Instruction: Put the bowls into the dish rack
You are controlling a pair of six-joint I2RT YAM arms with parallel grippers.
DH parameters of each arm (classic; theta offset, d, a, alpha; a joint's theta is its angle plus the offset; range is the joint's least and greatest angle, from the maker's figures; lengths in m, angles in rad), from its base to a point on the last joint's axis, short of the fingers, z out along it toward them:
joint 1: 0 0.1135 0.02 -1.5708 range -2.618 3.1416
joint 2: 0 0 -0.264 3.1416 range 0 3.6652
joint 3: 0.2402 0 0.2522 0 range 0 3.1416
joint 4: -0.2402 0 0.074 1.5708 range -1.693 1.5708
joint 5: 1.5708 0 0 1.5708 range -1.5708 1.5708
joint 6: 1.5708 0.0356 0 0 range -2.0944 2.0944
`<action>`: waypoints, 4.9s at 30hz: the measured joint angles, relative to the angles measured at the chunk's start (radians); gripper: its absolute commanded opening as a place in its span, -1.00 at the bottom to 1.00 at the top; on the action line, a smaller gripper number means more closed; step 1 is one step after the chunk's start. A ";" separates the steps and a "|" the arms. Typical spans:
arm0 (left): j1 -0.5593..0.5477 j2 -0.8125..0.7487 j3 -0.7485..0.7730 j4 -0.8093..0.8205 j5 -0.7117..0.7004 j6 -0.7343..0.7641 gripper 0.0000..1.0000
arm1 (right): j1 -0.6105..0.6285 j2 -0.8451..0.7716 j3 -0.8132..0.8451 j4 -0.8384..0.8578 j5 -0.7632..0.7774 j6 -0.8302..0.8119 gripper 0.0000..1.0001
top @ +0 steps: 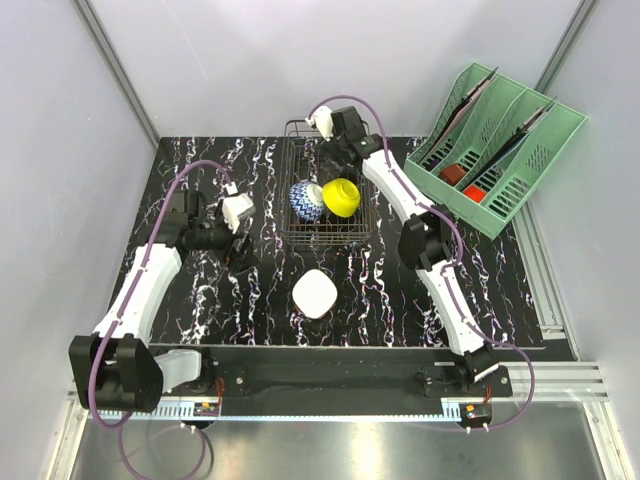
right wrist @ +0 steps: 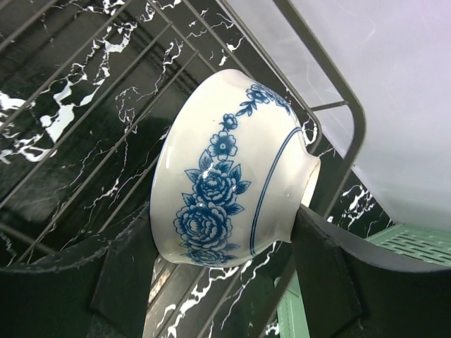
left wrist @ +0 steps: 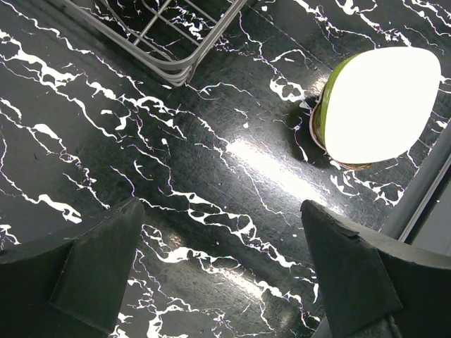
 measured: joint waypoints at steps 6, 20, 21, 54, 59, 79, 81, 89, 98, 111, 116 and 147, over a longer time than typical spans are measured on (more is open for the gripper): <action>0.008 0.006 0.000 0.000 0.000 0.000 0.98 | 0.000 0.025 -0.013 0.031 0.001 -0.017 -1.00; 0.041 0.006 -0.032 -0.001 0.011 -0.008 0.98 | -0.002 0.054 -0.032 0.108 0.027 -0.042 -0.67; 0.045 0.006 -0.034 -0.001 0.015 -0.008 0.98 | -0.002 0.063 -0.032 0.115 0.027 -0.044 -0.61; 0.107 0.018 -0.047 0.000 0.070 -0.008 0.98 | -0.006 0.106 -0.066 0.183 0.053 -0.051 1.00; 0.110 0.020 -0.047 0.000 0.076 -0.008 0.98 | -0.010 0.106 -0.124 0.195 0.077 -0.088 0.99; 0.132 0.026 -0.058 -0.001 0.098 -0.008 0.98 | -0.011 0.040 -0.181 0.201 0.071 -0.050 0.99; 0.133 0.026 -0.058 -0.001 0.098 -0.008 0.98 | -0.013 0.023 -0.198 0.202 0.068 -0.053 1.00; 0.142 0.026 -0.060 0.000 0.103 -0.008 0.98 | -0.026 -0.010 -0.228 0.199 0.031 -0.014 1.00; 0.152 0.025 -0.063 -0.001 0.108 -0.008 0.98 | -0.030 -0.098 -0.230 0.150 0.006 0.089 0.99; 0.154 -0.007 -0.071 0.001 0.120 -0.007 0.98 | -0.031 -0.522 -0.609 0.121 -0.248 0.223 0.99; 0.154 -0.010 -0.078 0.000 0.125 -0.007 0.98 | -0.031 -0.564 -0.739 0.105 -0.321 0.245 0.99; 0.154 -0.019 -0.080 0.008 0.142 -0.007 0.98 | -0.029 -0.520 -0.747 0.111 -0.260 0.247 1.00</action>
